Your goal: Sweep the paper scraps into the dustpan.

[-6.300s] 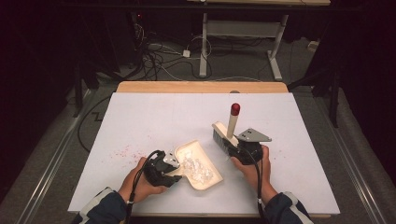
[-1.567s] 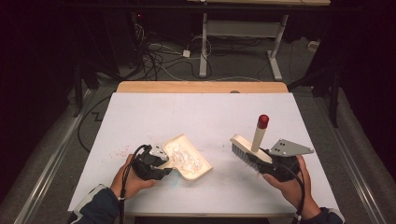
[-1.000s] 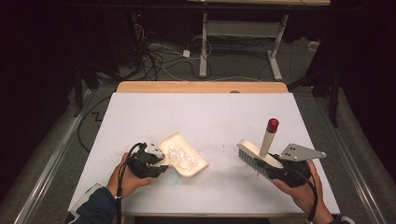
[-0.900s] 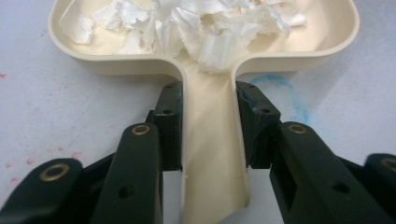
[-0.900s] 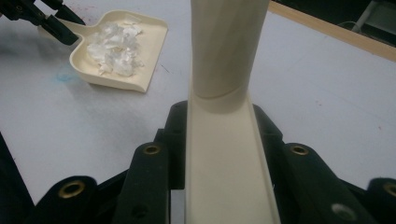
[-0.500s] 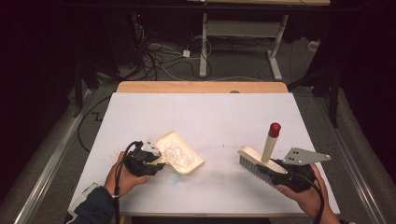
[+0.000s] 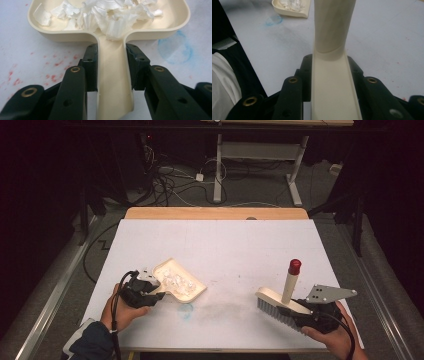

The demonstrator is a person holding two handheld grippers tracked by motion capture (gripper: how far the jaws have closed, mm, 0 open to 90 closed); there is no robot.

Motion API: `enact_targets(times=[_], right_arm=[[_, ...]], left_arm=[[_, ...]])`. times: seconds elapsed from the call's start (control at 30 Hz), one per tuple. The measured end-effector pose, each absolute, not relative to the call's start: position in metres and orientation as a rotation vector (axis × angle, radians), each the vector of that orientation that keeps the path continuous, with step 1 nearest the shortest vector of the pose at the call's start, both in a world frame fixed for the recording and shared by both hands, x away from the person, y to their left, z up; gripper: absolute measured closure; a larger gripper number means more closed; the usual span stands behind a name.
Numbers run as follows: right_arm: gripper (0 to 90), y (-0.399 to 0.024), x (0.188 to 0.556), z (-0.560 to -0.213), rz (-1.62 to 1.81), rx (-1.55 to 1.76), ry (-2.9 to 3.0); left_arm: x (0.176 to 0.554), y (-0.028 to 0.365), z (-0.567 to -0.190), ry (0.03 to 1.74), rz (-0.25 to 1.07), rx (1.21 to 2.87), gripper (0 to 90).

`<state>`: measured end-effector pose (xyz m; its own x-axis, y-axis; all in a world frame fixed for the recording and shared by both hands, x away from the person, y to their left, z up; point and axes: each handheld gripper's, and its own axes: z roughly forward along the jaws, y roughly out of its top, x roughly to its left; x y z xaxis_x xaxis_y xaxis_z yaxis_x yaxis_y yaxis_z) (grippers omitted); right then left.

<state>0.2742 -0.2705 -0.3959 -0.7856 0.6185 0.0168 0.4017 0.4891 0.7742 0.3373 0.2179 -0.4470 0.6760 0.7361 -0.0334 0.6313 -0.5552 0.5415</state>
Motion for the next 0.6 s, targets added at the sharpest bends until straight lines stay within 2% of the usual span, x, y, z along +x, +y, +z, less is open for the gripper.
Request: enact_targets(times=[0.6], right_arm=[[67.1,-0.278,0.268,-0.399,1.183,0.882,2.575]], left_arm=[[0.335,0.255,-0.45,1.208,0.34,2.304,63.8]])
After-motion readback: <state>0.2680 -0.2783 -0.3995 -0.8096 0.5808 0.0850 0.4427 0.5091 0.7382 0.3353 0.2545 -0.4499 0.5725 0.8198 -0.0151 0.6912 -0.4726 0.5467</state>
